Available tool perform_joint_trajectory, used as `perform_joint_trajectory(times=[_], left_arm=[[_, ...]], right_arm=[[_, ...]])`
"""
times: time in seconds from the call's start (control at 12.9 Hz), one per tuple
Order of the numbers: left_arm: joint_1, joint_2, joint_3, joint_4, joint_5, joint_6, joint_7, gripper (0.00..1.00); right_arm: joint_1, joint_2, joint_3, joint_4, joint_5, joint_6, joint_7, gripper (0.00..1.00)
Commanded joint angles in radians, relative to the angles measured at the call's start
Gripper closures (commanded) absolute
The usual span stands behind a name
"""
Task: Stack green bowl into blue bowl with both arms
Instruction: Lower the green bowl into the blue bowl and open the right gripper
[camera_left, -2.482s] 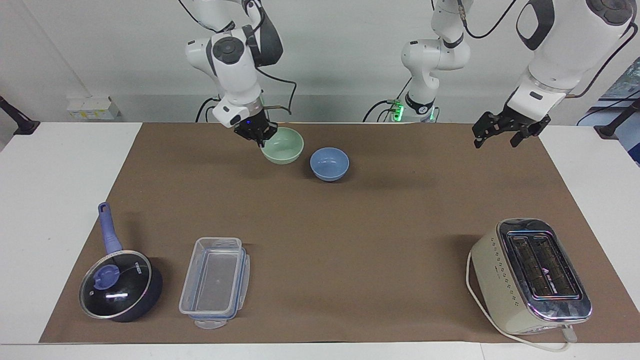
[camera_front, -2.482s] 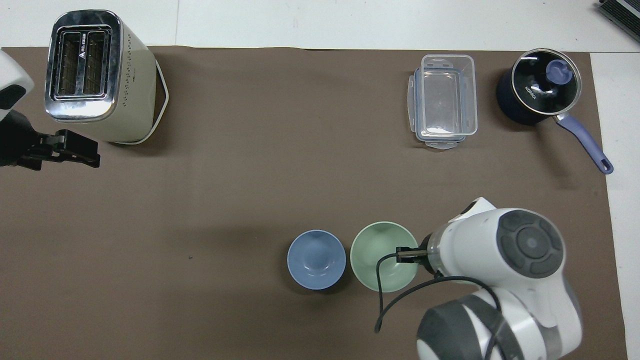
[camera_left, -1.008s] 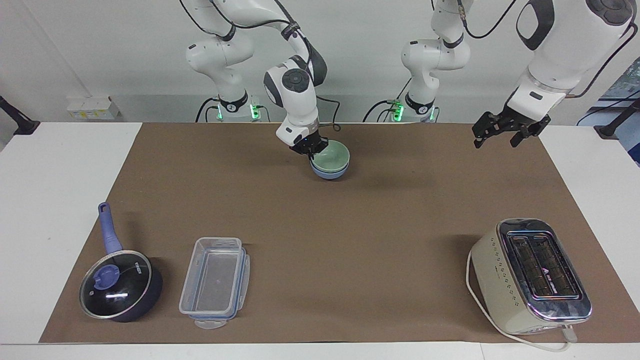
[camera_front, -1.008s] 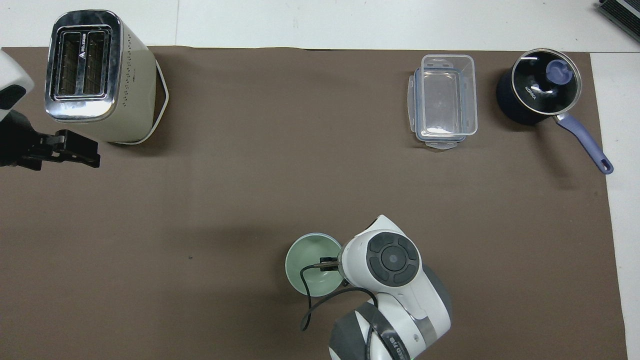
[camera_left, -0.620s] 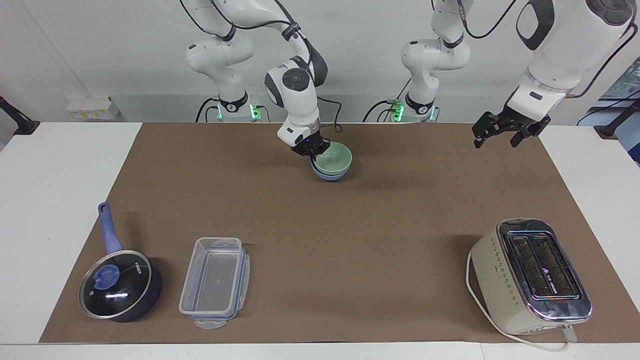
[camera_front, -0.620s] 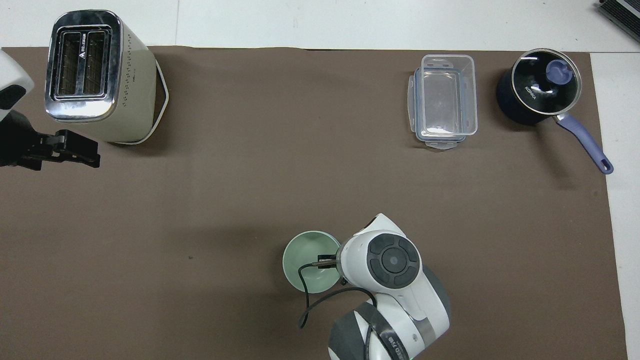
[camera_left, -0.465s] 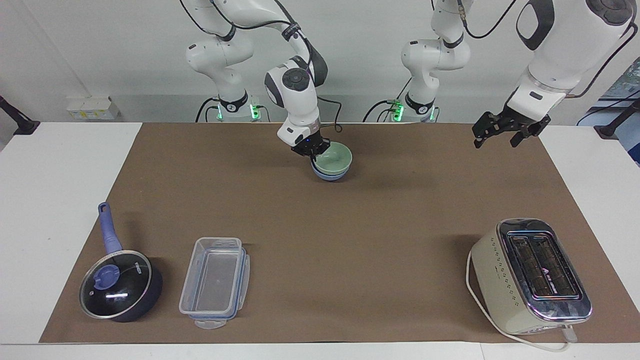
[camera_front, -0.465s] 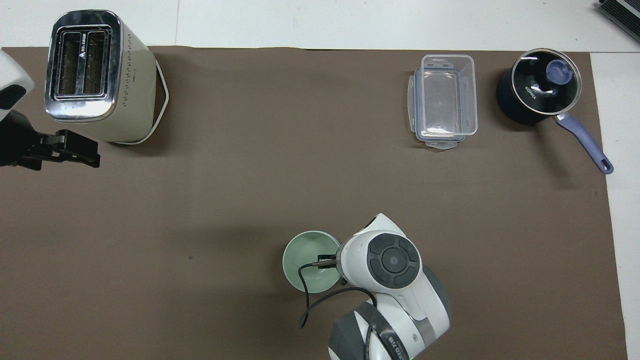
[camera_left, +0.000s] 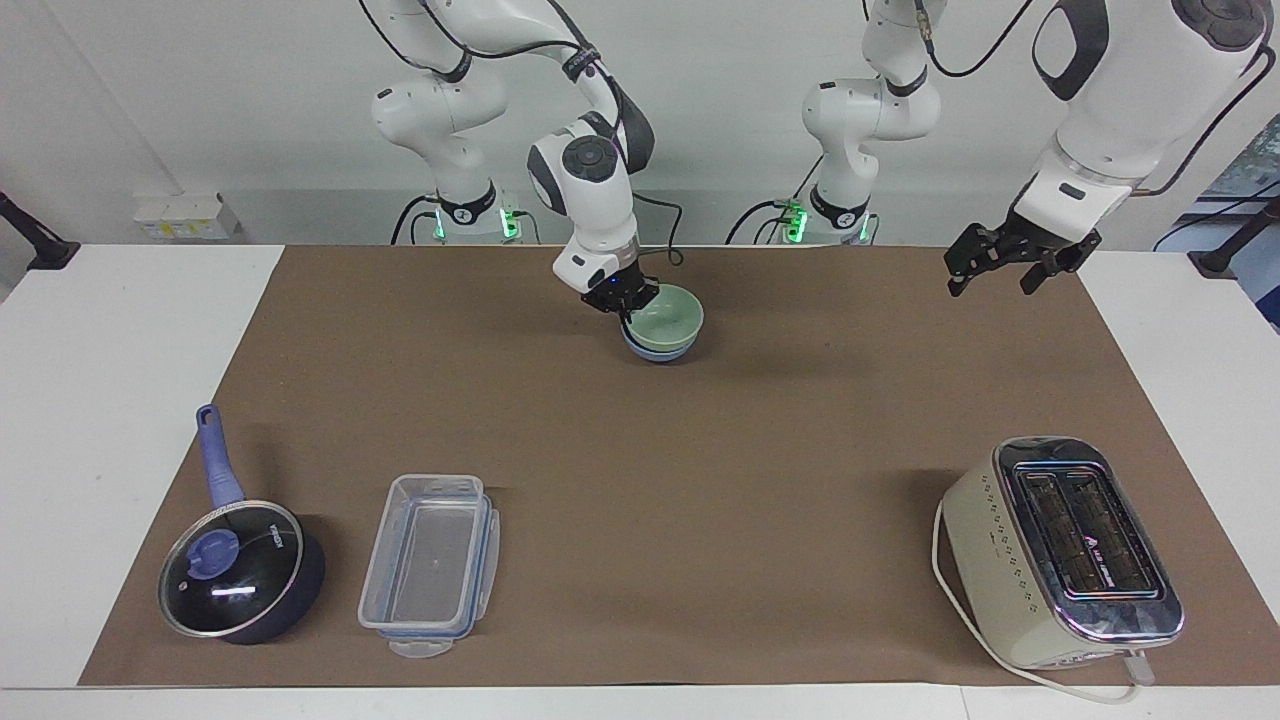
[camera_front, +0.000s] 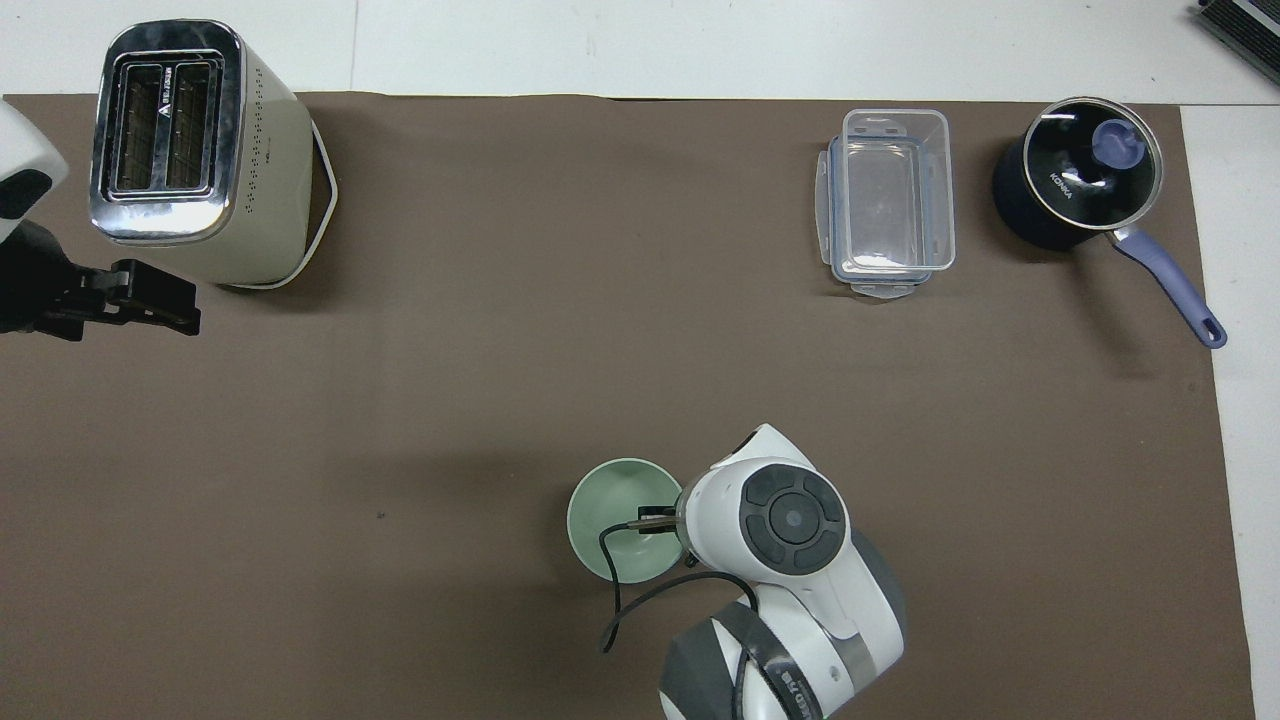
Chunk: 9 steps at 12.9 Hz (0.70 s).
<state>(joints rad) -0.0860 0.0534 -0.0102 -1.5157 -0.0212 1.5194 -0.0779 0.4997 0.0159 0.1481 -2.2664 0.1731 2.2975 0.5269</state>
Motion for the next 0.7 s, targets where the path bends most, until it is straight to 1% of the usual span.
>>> perform_joint_trajectory(times=[0.0,0.08,0.16,0.23,0.31,0.39,0.54,0.62], left_arm=[[0.011,0.009,-0.007,0.023,0.007,-0.022,0.006,0.0],[0.011,0.009,-0.007,0.023,0.007,-0.022,0.006,0.0],[0.011,0.009,-0.007,0.023,0.007,-0.022,0.006,0.0],[0.011,0.009,-0.007,0.023,0.007,-0.022,0.006,0.0],[0.011,0.009,-0.007,0.023,0.007,-0.022,0.006,0.0],[0.011,0.009,-0.007,0.023,0.007,-0.022,0.006,0.0],[0.011,0.009,-0.007,0.023,0.007,-0.022,0.006,0.0],[0.011,0.009,-0.007,0.023,0.007,-0.022,0.006,0.0]], right_arm=[[-0.007,-0.02,-0.001,-0.007,-0.018,-0.006,-0.004,0.96],[-0.007,-0.02,-0.001,-0.01,-0.02,-0.006,-0.004,0.96],[-0.009,-0.02,-0.001,-0.01,-0.02,-0.006,-0.002,0.87],[-0.009,-0.019,-0.001,-0.009,-0.02,-0.007,0.002,0.7],[-0.009,-0.019,-0.001,-0.007,-0.02,-0.007,0.008,0.45],[-0.01,-0.02,-0.002,-0.001,-0.02,-0.012,0.008,0.44],[-0.044,-0.065,-0.005,0.022,-0.021,-0.071,-0.011,0.43],[-0.074,-0.098,-0.007,0.043,-0.021,-0.116,-0.039,0.39]])
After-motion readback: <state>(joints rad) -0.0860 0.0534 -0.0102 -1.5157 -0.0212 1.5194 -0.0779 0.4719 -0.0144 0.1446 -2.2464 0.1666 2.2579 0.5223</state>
